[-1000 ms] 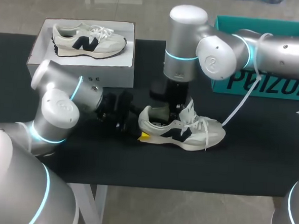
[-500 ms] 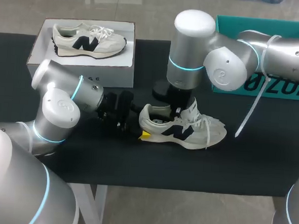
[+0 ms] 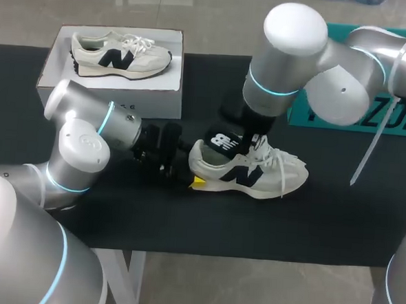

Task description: Take the shoe out of the shoebox, open the shoe tongue, remove and reinsert the insole, then place the shoe into the shoebox

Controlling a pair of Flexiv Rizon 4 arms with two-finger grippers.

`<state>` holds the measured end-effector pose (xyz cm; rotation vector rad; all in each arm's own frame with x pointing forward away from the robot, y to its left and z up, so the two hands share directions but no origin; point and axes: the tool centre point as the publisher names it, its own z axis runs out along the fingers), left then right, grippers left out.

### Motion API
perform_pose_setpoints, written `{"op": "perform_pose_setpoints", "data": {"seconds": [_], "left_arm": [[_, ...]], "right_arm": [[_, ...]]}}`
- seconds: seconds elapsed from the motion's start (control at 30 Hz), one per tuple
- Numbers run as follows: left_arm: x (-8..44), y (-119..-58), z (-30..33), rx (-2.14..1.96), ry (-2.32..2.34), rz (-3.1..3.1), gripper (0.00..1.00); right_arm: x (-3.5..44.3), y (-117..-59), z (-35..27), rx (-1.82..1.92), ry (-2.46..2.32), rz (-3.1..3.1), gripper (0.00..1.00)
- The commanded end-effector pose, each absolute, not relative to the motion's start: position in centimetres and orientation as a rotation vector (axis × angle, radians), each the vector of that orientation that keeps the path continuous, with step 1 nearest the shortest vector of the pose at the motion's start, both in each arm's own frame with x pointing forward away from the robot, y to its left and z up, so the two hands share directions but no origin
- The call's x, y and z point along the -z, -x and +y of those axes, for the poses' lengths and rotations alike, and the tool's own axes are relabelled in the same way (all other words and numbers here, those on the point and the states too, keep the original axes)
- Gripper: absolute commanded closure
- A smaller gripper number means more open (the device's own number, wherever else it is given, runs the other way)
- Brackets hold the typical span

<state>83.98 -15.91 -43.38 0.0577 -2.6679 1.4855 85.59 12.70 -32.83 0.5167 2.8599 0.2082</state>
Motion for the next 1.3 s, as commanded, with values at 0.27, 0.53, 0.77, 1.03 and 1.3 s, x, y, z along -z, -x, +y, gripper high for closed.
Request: {"op": "perform_pose_setpoints", "data": {"seconds": [0.27,0.53,0.77,1.03,1.3], "left_arm": [[43.5,-84.0,-15.9,-1.485,-0.057,-2.667,1.00],[43.5,-84.0,-15.9,-1.485,-0.057,-2.667,1.00],[43.5,-84.0,-15.9,-1.485,-0.057,-2.667,1.00],[43.5,-84.0,-15.9,-1.485,-0.057,-2.667,1.00],[43.5,-84.0,-15.9,-1.485,-0.057,-2.667,1.00]], "right_arm": [[32.4,-87.1,13.8,-0.352,-0.435,2.851,1.00],[33.7,-89.2,16.8,-0.410,-0.332,2.902,1.00],[33.8,-90.9,18.5,-0.535,-0.303,2.890,1.00],[26.8,-90.0,17.5,-0.569,-0.315,2.725,1.00],[18.1,-86.9,15.5,-0.780,-0.433,2.565,1.00]]}}
